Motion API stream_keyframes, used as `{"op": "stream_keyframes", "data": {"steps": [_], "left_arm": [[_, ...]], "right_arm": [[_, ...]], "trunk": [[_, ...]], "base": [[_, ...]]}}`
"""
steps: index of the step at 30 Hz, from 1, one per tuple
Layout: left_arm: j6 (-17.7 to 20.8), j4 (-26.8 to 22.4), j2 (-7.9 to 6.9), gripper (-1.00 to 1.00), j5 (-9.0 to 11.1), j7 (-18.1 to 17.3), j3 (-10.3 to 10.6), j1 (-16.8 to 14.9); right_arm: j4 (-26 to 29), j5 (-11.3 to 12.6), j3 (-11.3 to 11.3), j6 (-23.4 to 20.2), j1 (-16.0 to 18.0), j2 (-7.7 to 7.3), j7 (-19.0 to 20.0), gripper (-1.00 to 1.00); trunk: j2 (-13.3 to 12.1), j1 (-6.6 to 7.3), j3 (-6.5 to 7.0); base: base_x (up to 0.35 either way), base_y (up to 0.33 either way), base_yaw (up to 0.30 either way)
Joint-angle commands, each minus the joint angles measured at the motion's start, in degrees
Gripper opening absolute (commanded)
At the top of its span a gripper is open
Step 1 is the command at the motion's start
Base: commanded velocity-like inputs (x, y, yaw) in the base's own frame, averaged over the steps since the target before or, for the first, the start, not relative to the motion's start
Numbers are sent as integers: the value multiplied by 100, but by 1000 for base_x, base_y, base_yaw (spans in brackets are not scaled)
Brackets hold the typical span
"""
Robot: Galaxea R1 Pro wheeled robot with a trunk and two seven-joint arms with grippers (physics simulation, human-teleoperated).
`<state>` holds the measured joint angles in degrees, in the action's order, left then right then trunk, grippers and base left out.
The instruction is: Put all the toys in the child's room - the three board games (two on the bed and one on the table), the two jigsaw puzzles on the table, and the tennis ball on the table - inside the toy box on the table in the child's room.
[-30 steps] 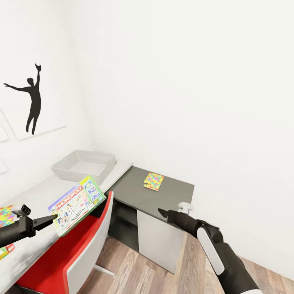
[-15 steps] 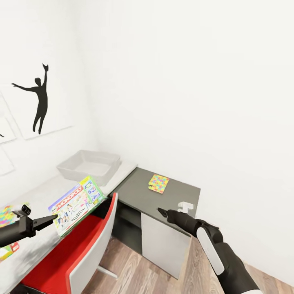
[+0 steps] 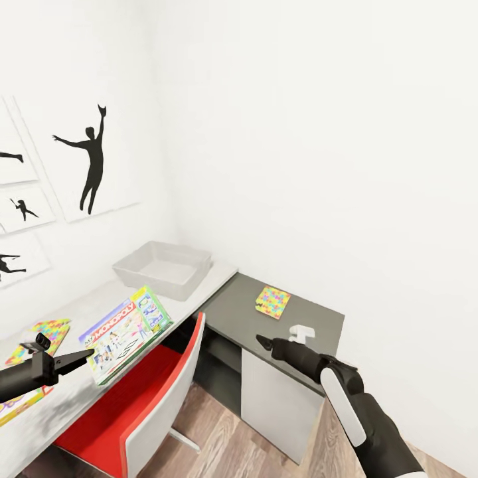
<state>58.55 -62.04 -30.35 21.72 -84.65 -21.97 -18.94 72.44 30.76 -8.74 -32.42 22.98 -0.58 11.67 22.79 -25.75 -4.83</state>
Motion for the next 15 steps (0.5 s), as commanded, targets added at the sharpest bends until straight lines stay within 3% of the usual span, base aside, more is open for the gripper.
{"op": "stream_keyframes", "data": {"steps": [1,8,15], "left_arm": [[61,-1,-1,-100,6,-17,0,-5],[61,-1,-5,-100,4,-17,-8,-5],[61,-1,-4,-100,6,-17,-9,-5]], "right_arm": [[13,9,-4,-18,3,-4,2,100],[24,9,1,15,-4,-3,-3,100],[25,9,-5,16,-4,5,-14,100]], "trunk": [[13,-4,-13],[13,-4,-13],[13,-4,-13]], "base": [[5,-3,3],[8,-1,1],[189,0,78]]}}
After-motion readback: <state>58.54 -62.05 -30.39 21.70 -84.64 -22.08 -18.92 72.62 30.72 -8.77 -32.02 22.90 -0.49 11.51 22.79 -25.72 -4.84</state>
